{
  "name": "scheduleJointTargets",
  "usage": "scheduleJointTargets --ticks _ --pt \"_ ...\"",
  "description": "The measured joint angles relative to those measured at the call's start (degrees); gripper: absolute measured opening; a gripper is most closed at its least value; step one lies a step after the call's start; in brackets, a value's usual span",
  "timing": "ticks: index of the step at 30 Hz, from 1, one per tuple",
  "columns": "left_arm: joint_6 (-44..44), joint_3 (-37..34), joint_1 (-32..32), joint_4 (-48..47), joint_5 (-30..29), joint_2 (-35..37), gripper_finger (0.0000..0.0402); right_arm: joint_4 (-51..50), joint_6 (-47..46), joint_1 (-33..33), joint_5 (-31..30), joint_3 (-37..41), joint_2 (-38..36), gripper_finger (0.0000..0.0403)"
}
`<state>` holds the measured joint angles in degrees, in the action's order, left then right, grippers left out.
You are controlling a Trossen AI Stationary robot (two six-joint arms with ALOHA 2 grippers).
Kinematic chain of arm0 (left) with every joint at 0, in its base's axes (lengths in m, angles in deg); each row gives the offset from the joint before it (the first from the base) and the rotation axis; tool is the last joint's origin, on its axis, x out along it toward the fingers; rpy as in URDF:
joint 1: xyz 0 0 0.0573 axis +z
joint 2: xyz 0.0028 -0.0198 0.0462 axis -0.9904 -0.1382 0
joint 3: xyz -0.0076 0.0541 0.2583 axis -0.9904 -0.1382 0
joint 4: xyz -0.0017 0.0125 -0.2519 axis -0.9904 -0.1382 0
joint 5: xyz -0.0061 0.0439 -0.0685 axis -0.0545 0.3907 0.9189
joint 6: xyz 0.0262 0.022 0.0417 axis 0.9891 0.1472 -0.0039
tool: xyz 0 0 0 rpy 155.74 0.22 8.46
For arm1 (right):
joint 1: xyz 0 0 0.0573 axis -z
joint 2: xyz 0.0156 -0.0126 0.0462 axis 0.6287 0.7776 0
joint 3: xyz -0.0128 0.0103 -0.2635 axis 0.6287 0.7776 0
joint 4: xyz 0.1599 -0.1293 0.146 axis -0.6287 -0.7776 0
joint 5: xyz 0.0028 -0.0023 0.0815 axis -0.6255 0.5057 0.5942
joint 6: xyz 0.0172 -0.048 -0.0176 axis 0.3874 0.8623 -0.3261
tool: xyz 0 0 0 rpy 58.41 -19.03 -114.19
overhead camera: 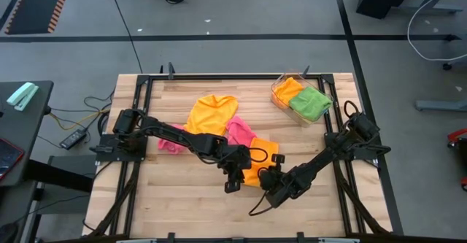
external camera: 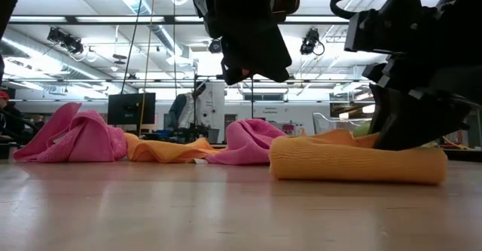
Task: Fold microfiber towels
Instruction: Fold the bottom orange towel
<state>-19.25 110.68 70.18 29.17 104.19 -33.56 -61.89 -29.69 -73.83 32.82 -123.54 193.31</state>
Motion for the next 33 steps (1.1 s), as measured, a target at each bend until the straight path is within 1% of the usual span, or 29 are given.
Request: scheduleJointTargets --ticks 3,7,11,15,17,20,24,26,28,30,33 --pt "0.0 0.0 0.0 0.0 -0.4 0.0 0.0100 -0.4 0.2 0.0 0.4 0.0 -0.1 0.0123" --pt "0.4 0.0 0.1 0.0 -0.6 0.0 0.0107 -7.2 -0.3 0.4 2.4 -2.5 -2.5 0.0172" --pt "2.5 0.0 0.1 0.1 -0.6 0.0 0.0101 -11.0 -0.4 0.7 2.0 -2.7 -7.8 0.0195" --pt "3.6 0.0 0.0 0.5 -0.8 0.0 0.0092 -11.3 -1.6 0.6 0.7 -2.2 -13.8 0.0199" --pt "3.6 0.0 -0.2 1.9 -1.0 -0.3 0.0087 -7.7 -5.6 -0.2 -1.5 -0.3 -16.2 0.0197" --pt "4.1 0.0 -0.8 3.8 -3.0 -1.6 0.0081 3.6 -10.3 -2.4 -4.4 5.0 -19.0 0.0195" --pt "7.6 0.0 -2.3 6.4 -8.5 -3.8 0.0074 21.1 -9.6 -5.3 -4.9 12.9 -19.4 0.0193" --pt "10.7 0.0 -2.9 7.9 -11.8 -5.1 0.0071 26.6 -8.9 -6.2 -4.7 15.9 -18.4 0.0193" --pt "13.1 0.0 -3.2 8.9 -15.4 -6.5 0.0068 29.6 -8.6 -6.6 -4.2 17.8 -17.3 0.0193" --pt "14.1 0.0 -2.8 8.5 -18.3 -7.3 0.0066 29.6 -8.9 -6.6 -4.0 18.4 -15.9 0.0193" --pt "15.5 0.0 -1.4 8.5 -19.3 -8.8 0.0067 29.8 -7.8 -6.3 -3.5 18.4 -13.5 0.0193"
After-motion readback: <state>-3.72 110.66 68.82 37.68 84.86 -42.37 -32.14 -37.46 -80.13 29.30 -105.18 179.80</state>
